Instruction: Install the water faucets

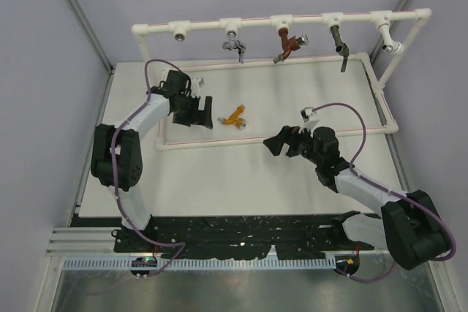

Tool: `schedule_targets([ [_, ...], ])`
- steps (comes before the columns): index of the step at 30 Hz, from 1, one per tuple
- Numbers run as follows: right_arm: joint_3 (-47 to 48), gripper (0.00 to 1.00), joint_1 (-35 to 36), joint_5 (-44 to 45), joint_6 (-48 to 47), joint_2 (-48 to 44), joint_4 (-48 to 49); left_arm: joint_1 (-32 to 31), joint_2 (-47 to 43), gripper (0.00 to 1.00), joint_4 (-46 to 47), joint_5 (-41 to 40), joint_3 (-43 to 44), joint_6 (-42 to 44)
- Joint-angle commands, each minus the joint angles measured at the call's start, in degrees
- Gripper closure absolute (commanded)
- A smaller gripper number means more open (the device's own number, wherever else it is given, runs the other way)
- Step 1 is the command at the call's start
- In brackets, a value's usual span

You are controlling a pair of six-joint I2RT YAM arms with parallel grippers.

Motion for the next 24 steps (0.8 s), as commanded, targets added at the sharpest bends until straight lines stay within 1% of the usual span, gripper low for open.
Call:
schedule_targets([
  [1, -2.1, 0.05, 0.3, -0.6, -1.4, -3.5, 2.9, -0.6, 2.4, 0.00, -5.1, 5.1, 1.4, 2.9],
  [4, -2.3, 0.05, 0.3, -0.6, -1.9, -3.9, 3.1, -1.5, 3.1, 0.00, -4.5, 5.4, -1.0, 2.2],
  [10, -2.6, 0.04, 0.3, -2.2, -1.3, -2.4, 5.6, -2.8, 3.8, 0.00, 1.9, 5.0, -7.8, -1.5],
  [14, -3.3, 0.05, 0.3, -2.1, -0.6, -2.9, 5.9, -4.7, 4.6, 0.00, 1.1, 5.8, -8.5, -2.3],
  [17, -2.8, 0.05, 0.3, 2.7, 0.4, -4.3, 2.3, -6.6, 2.1, 0.00, 2.3, 7.3, -12.4, -5.0],
  [20, -2.3, 0.05, 0.3, 11.9, 2.8, -6.5, -4.8, -7.2, -2.3, 0.00, 7.8, 10.6, -18.9, -9.5],
  [22, -2.8, 0.05, 0.3, 15.5, 3.7, -7.8, -6.5, -7.5, -4.9, 0.00, 9.3, 11.8, -22.6, -10.9],
  [24, -3.6, 0.05, 0.3, 16.7, 5.0, -9.3, -7.6, -8.3, -7.6, 0.00, 10.1, 12.0, -25.6, -11.6],
])
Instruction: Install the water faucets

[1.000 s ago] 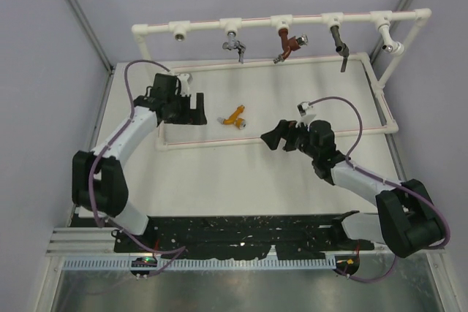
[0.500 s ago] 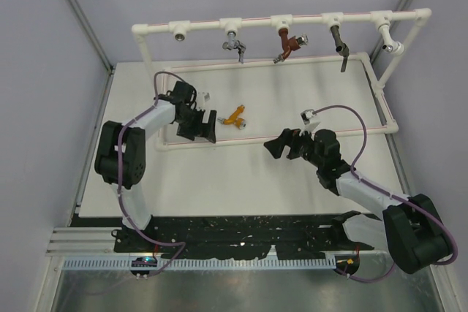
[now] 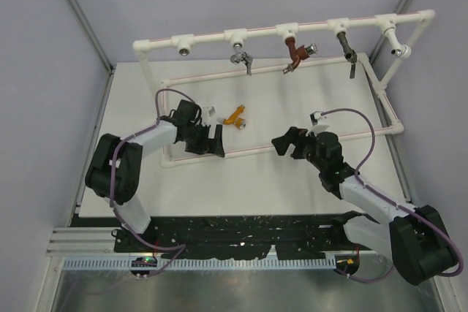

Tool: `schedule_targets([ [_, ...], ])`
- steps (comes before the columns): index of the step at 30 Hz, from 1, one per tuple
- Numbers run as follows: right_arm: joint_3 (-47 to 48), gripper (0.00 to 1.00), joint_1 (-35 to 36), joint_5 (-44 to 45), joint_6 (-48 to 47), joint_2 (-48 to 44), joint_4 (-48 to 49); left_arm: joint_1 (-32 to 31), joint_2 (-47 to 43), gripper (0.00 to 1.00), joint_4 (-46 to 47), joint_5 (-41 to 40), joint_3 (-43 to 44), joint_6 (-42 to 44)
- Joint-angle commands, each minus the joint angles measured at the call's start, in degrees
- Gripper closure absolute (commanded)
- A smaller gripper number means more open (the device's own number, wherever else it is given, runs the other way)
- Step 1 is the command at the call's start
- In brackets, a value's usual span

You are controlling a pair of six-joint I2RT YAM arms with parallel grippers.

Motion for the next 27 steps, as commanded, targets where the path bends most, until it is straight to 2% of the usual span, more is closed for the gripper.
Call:
schedule_targets([
  [1, -1.1, 0.05, 0.2, 10.7, 3.7, -3.9, -3.1, -2.2, -5.8, 0.00, -1.4, 6.1, -7.8, -6.0],
  [5, -2.4, 0.04, 0.1, 11.2, 4.6, -4.2, -2.7, -4.8, -10.4, 0.00, 0.6, 8.8, -13.8, -7.6],
  [12, -1.2, 0.00, 0.4, 1.5, 1.5, -0.5, 3.5, -9.8, -17.3, 0.00, 4.3, 11.4, -21.2, -11.2],
  [15, 1.0, 0.07, 2.0, -0.7, 1.0, 2.6, 6.5, -11.0, -21.6, 0.00, 4.0, 11.2, -23.2, -11.6],
  [21, 7.2, 0.11, 8.6, 3.9, 1.9, 14.0, 13.6, -11.3, -30.8, 0.00, 3.1, 10.3, -26.2, -11.6],
  [27, 13.8, 0.11, 9.3, 8.2, 9.0, 29.0, 22.5, -11.2, -39.9, 0.00, 2.2, -0.7, -28.5, -11.3],
])
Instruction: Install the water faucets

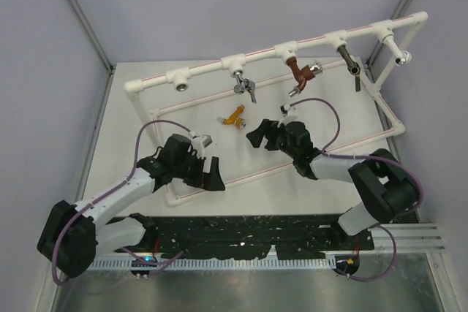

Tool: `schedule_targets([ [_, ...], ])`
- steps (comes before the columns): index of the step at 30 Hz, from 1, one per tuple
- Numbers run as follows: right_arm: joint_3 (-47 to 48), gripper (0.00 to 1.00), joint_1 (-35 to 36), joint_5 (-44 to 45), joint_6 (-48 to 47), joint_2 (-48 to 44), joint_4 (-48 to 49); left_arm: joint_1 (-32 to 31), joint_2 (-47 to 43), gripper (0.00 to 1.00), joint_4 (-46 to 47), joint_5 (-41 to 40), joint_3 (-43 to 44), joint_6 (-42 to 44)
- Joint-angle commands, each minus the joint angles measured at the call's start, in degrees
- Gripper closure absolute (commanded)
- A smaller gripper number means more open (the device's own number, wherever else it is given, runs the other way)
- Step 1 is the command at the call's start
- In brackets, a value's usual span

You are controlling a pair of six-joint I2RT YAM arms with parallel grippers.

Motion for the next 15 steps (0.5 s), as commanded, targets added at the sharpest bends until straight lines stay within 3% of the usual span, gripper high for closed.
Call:
schedule_targets([
  [1, 5.7, 0.11, 0.0, 4.1, 6.3, 10.2, 11.6, -0.1, -6.5, 0.00, -0.8, -8.2, -1.8, -0.8],
  [7, 12.7, 0.16, 0.0, 3.0, 14.4, 22.7, 19.0, -0.2, -18.8, 0.00, -0.1, -16.7, -5.0, -1.1],
  [15, 20.4, 0.18, 0.0, 3.8, 17.7, 31.2, 17.2, -0.2, -37.2, 0.00, -0.2, -25.1, -11.0, -1.5],
])
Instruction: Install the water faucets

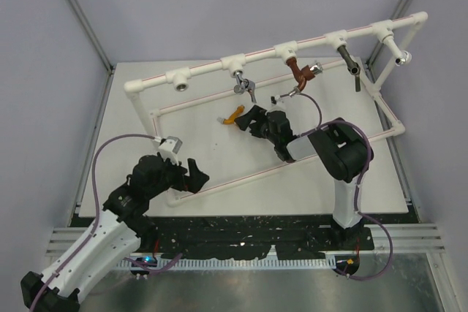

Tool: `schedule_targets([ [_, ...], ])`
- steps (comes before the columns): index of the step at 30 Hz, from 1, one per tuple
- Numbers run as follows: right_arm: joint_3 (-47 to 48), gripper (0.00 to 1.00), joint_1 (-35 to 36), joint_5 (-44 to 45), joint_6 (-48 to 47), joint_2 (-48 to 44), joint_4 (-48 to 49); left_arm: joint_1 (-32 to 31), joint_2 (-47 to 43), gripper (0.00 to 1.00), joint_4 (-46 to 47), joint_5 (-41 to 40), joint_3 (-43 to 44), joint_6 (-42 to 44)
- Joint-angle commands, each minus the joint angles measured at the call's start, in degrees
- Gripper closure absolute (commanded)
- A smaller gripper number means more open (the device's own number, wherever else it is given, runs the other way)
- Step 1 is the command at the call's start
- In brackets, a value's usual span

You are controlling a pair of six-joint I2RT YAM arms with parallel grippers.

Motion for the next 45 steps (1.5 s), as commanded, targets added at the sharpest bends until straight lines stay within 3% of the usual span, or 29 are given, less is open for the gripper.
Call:
schedule_targets([
  [1, 4.7, 0.18, 0.1, 1.4, 3.3, 3.7, 3.2, -0.1, -6.7, 0.00, 0.6, -6.8, -2.5, -0.5],
  [9, 5.7, 0.25, 0.1, 1.3, 3.8, 6.8, 0.4, -0.2, -8.3, 0.00, -0.1, -7.6, -3.3, -0.6],
  [18, 4.4, 0.65, 0.1, -1.5, 0.8, 6.4, 0.6, -0.2, -6.2, 0.00, 1.1, -6.6, -3.2, -0.9],
  [22, 2.7, 0.76, 0.0, -5.3, -1.8, 5.1, 2.5, -0.2, -6.4, 0.00, 1.1, -6.8, -3.5, -1.0],
  [30, -1.2, 0.81, 0.0, -23.1, -7.4, -0.7, 3.3, -0.2, -5.9, 0.00, 1.6, -7.1, -3.4, -0.6],
  [34, -1.6, 0.82, 0.1, -28.6, -14.5, -4.4, -6.6, -0.2, -4.0, 0.00, 2.2, -7.0, -3.1, -0.1],
  [38, -1.1, 0.90, 0.1, -31.9, -23.4, -6.6, -12.6, -0.1, -0.6, 0.00, 3.2, -7.0, -1.8, -1.5],
  [45, -3.5, 0.92, 0.1, -37.3, -22.7, -7.2, -6.8, -0.2, 9.6, 0.00, 5.2, -8.8, 3.5, -6.8],
])
